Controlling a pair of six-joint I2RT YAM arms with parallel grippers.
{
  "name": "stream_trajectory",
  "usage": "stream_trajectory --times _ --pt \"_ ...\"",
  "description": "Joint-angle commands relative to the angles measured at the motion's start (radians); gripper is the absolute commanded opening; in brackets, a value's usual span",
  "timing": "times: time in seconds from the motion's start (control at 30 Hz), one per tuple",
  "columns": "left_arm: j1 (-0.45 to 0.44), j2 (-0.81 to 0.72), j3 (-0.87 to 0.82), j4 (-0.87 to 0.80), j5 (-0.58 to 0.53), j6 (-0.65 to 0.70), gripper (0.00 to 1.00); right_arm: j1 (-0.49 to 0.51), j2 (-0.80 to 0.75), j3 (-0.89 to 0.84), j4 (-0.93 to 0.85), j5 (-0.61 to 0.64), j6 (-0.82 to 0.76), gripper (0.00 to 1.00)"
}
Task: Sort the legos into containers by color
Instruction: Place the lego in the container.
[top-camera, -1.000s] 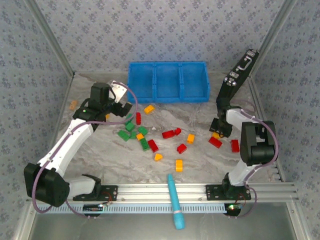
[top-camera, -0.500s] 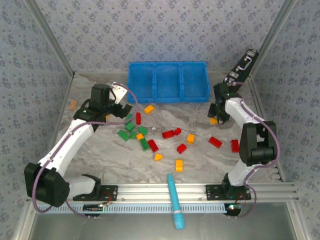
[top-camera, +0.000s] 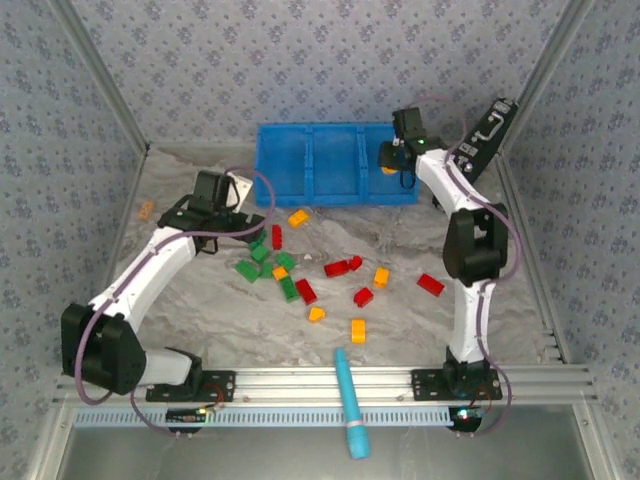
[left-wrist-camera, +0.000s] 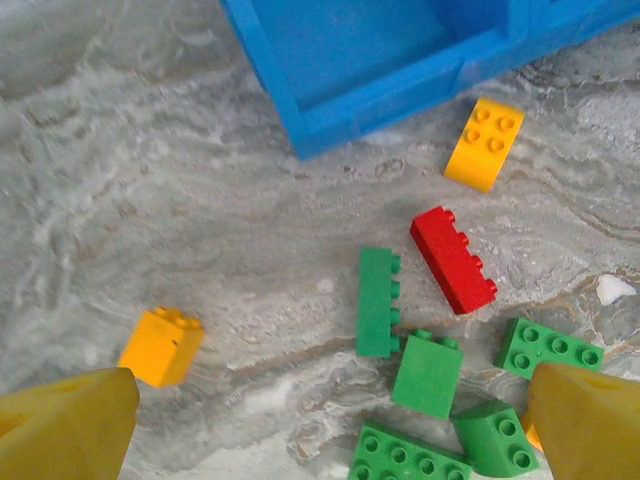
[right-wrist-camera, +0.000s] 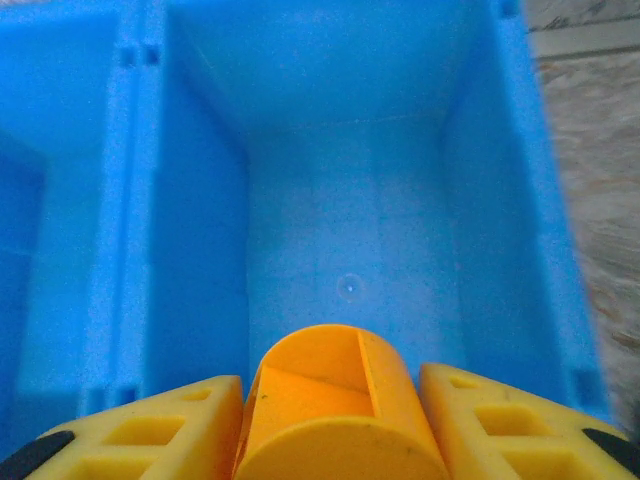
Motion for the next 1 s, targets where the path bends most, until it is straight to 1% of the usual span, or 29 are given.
stream_trajectory --times 0.0,0.1,0.23,0.37,0.57,0.67,0.8,0.9,0.97 --pt "-0.003 0.01 0.005 -0.024 0.001 -0.089 1.0 0.009 0.085 0.099 0.0 -0.027 -0.038 0.36" --pt "-0.004 0.031 0.004 -0.021 0.005 -0.105 1.0 0.011 0.154 0.152 -0.011 -0.021 -0.049 0.38" --pt "-0.004 0.075 0.018 -0.015 0.025 -0.142 1.0 0.011 0.183 0.159 -0.007 -0.016 -0.055 0.45" --pt "-0.005 0.13 0.034 -0.008 0.032 -0.177 1.0 0.014 0.151 0.12 0.012 -0.014 -0.067 0.54" --pt "-0.006 0.228 0.058 0.006 0.0 -0.2 0.99 0.013 0.084 0.066 0.028 -0.024 -0.087 0.65" --pt "-0.007 0.279 0.076 0.009 -0.02 -0.197 0.95 0.015 0.059 0.05 0.032 -0.046 -0.094 0.68" --pt "-0.006 0.33 0.088 0.032 -0.051 -0.177 0.82 0.018 0.022 0.03 0.039 -0.068 -0.095 0.68" --pt "-0.007 0.364 0.096 0.044 -0.072 -0.159 0.75 0.022 -0.018 0.001 0.048 -0.073 -0.097 0.68" --pt "-0.006 0.384 0.101 0.055 -0.073 -0.15 0.72 0.023 -0.047 -0.023 0.059 -0.077 -0.097 0.68"
